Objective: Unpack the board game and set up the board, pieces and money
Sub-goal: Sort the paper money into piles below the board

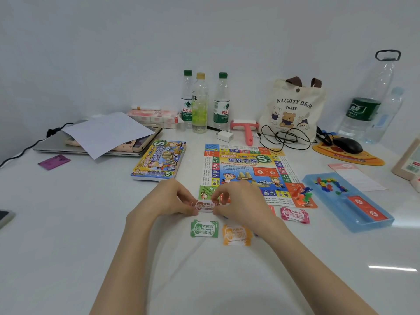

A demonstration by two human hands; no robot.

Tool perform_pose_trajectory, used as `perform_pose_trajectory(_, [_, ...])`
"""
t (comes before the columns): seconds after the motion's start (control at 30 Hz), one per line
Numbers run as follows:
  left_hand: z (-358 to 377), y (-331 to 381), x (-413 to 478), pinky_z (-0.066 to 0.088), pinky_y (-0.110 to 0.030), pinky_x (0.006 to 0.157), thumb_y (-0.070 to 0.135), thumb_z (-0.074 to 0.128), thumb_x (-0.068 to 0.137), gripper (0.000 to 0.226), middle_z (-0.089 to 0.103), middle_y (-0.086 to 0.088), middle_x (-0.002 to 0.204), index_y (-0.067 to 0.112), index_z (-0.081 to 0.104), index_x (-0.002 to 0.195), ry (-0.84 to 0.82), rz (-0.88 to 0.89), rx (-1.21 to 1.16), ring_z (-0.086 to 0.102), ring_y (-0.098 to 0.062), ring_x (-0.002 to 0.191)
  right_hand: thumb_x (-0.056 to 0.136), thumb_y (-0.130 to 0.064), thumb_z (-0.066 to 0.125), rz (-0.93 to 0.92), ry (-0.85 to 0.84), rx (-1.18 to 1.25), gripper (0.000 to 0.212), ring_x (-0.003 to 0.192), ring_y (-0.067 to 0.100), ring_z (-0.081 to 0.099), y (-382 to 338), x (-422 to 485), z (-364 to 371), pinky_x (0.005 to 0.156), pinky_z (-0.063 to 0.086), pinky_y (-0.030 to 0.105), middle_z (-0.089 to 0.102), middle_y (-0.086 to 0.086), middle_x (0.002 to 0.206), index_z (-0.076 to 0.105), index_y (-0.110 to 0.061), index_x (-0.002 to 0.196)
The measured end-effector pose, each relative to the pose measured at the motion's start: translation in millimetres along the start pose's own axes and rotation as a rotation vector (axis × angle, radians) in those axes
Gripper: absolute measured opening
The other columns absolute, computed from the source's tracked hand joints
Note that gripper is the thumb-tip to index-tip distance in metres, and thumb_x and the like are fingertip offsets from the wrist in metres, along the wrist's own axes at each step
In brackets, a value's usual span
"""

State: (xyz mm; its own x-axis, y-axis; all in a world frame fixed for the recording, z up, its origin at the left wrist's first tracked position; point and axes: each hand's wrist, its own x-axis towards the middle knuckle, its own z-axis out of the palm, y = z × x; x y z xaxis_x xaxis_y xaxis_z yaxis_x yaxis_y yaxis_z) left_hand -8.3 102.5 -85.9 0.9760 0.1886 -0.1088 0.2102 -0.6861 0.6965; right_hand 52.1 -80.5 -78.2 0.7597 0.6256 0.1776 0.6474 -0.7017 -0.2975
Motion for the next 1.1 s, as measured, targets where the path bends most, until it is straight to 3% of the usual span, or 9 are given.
perform_pose_trajectory(0.27, [1.6,-0.6,1.3,0.037,-0.011,0.052,0.033,0.084,0.070,0.017,0.064,0.012,0.064,0.030,0.077,0.085,-0.004,0.013,0.062,0.049,0.007,0.046,0.086,-0.037,0.064,-0.007,-0.040,0.071,0.016,0.094,0.010,0.050,0.8,1.5,8.8,0.085,0.031,0.031,0.065,-0.013,0.085,0.065,-0.035,0.102])
perform_pose_trajectory(0.5, [1.6,-1.1,0.8,0.037,-0.007,0.047,0.028,0.081,0.075,0.010,0.067,0.009,0.069,0.031,0.073,0.078,-0.008,0.028,0.067,0.049,0.005,0.041,0.083,-0.033,0.064,0.031,-0.114,0.096,0.012,0.095,0.011,0.056,0.5,3.9,3.7,0.086,0.036,0.033,0.062,-0.013,0.082,0.061,-0.034,0.095])
perform_pose_trajectory(0.63, [2.8,-1.6,1.2,0.036,-0.007,0.048,0.027,0.081,0.075,0.012,0.068,0.008,0.072,0.027,0.076,0.085,-0.007,0.032,0.074,0.048,0.007,0.042,0.084,-0.033,0.065,0.045,-0.175,0.098,0.012,0.094,0.011,0.057,-2.8,5.8,2.8,0.089,0.038,0.034,0.062,-0.013,0.085,0.056,-0.035,0.093])
perform_pose_trajectory(1.1, [3.8,-2.1,2.7,0.037,-0.012,0.051,0.032,0.080,0.075,0.016,0.069,0.005,0.072,0.022,0.079,0.087,-0.009,0.025,0.091,0.048,0.004,0.043,0.085,-0.035,0.065,0.049,-0.194,0.120,0.009,0.093,0.011,0.058,-6.1,6.2,0.8,0.092,0.043,0.037,0.064,-0.013,0.084,0.056,-0.035,0.089])
